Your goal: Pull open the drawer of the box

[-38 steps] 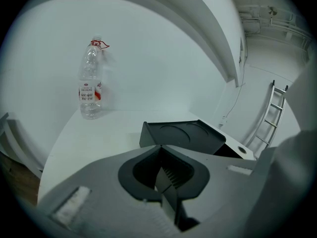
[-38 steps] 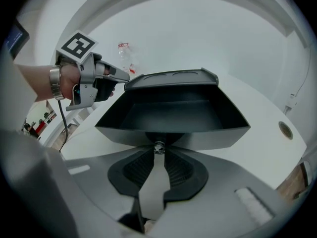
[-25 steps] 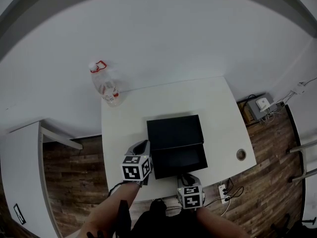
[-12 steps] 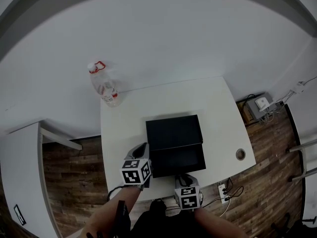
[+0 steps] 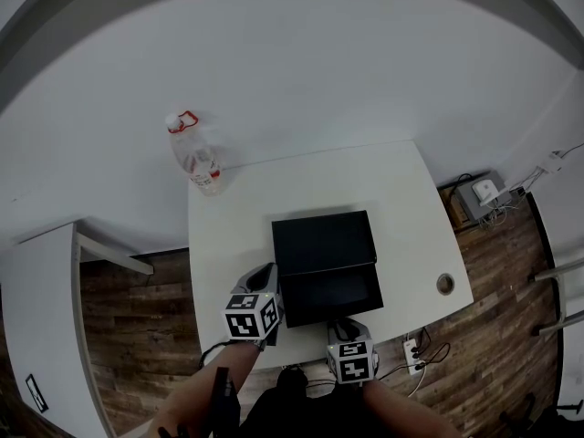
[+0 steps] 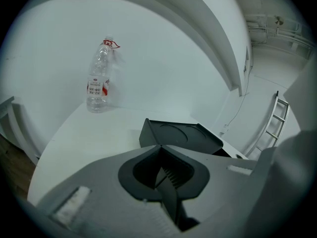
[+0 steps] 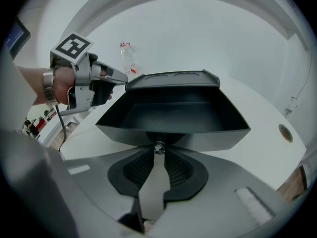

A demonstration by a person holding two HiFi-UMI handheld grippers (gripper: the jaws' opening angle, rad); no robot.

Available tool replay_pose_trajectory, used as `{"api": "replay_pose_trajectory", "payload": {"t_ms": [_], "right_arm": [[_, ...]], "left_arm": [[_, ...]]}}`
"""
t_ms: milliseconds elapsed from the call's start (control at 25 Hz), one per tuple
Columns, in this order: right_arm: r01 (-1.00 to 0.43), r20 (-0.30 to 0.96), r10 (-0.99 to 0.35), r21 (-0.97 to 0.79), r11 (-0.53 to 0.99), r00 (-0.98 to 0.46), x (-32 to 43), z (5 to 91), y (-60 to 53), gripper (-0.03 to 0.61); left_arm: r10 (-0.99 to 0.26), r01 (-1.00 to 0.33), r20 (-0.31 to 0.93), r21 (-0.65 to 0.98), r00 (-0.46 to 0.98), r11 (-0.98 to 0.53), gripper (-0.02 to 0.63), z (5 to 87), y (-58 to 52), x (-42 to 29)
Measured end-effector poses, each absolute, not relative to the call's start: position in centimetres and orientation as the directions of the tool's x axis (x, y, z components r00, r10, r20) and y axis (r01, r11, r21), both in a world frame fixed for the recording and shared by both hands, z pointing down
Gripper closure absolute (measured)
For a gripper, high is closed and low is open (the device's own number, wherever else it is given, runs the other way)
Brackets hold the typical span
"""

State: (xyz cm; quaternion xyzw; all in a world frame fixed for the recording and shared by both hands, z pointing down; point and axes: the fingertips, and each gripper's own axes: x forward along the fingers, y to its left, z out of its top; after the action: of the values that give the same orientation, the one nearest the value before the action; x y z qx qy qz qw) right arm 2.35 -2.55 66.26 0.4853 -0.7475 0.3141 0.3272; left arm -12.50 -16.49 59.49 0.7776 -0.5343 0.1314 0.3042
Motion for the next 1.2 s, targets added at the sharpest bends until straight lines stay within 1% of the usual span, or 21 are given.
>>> {"api": "replay_pose_trajectory", "payload": {"t_ms": [480,800,960,1200], "right_arm": [[-0.923,0.798,-0.521,-0.11,0.369,-0.303,3.4,66.9,-4.1,0.509],[-0.927,0.805,-0.522,-0.09,0.365,-0.283,4.2,66.7,-5.9,0.508],[-0.935,0.808,-0.516,-0.115,0.335,-0.284,4.2,66.6,-6.2,0.508],[-0.927,0.804,-0.517,-0.107,0.36,-0.294,3.1,66.3,-6.1,0.509]], "left_arm": [[-0.779,-0.911,0.502,0.354,0.377,-0.213,0.607,59.6,-16.4,-12.6],[-0.777,-0.91,0.498,0.345,0.386,-0.232,0.609,59.5,-17.9,-12.9],[-0.778,-0.907,0.491,0.352,0.391,-0.233,0.611,59.4,-18.5,-12.9],[-0.77,-0.898,0.489,0.365,0.411,-0.247,0.614,59.5,-20.0,-12.8]]}}
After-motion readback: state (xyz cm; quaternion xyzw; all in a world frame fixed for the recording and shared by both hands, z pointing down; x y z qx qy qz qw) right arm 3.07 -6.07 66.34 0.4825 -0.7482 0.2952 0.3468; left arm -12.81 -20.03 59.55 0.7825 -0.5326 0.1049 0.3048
